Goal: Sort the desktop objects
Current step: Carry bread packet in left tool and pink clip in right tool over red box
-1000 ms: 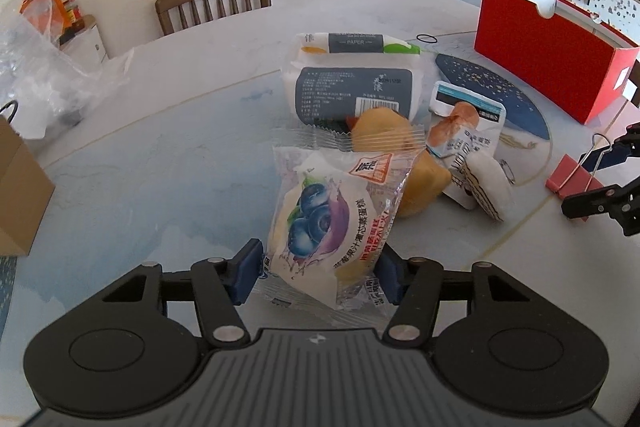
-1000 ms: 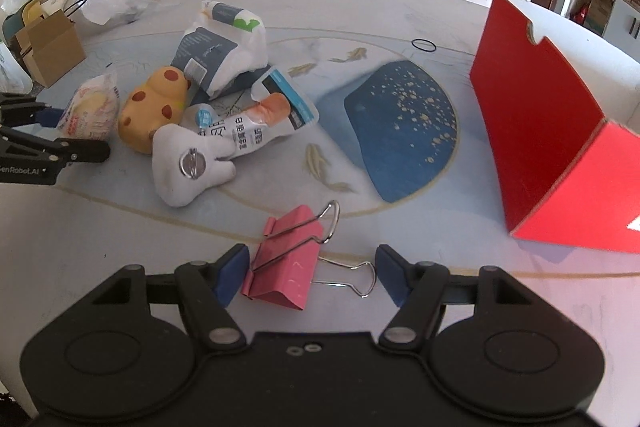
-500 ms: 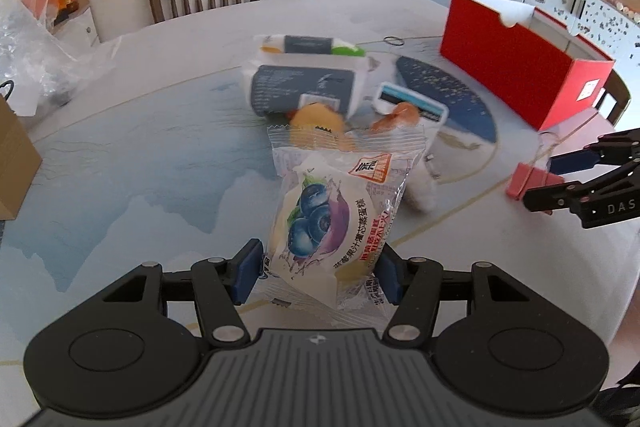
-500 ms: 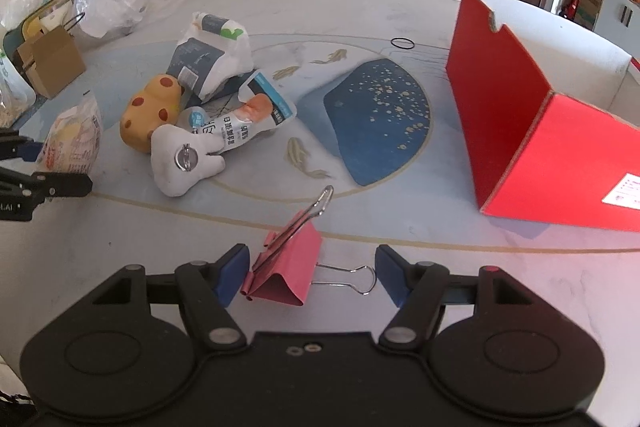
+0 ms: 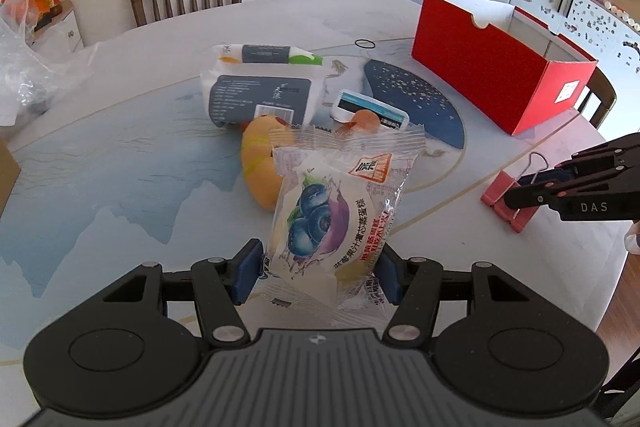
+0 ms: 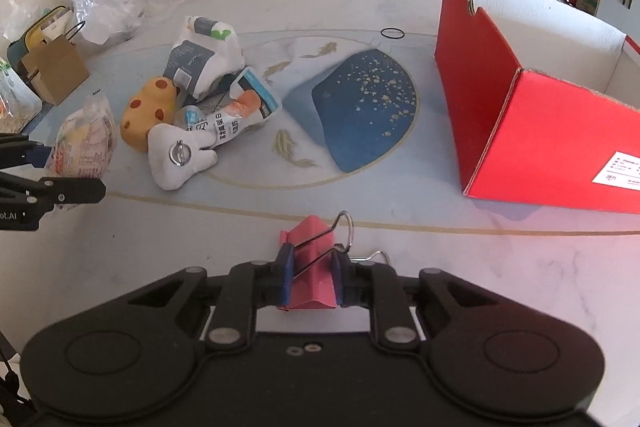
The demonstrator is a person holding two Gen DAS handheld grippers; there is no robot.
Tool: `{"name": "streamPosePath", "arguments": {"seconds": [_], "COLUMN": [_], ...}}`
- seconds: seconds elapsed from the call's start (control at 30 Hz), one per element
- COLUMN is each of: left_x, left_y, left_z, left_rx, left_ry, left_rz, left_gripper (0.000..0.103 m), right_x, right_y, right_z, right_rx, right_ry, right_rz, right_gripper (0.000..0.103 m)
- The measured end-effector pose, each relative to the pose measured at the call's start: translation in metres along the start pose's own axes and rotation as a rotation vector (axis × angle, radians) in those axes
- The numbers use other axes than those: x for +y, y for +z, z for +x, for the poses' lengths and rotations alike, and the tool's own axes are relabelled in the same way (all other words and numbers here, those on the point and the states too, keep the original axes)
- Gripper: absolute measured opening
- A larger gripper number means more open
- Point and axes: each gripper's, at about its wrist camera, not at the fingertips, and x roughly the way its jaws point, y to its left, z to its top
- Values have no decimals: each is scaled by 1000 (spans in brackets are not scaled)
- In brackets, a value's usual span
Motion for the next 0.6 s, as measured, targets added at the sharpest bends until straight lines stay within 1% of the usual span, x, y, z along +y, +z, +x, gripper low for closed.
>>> {"name": "streamPosePath", "arguments": {"seconds": [0.17, 0.3, 0.6], "left_x": [-7, -15, -35], "left_y": [4, 10, 34], "left_z": [-2, -4, -9], "left_rx": [2, -1, -17], "left_ry": [-11, -25, -61], "left_rz": [4, 10, 34], "left_gripper": [59, 59, 59], "right_x": [-3, -7, -18], "right_y": [1, 6, 21], "right_z": [-7, -16, -46], "right_rx": [-26, -49, -126], "right_ry": [-8, -4, 5], "right_rz": [-3, 3, 23], "right_gripper": [14, 13, 12]}}
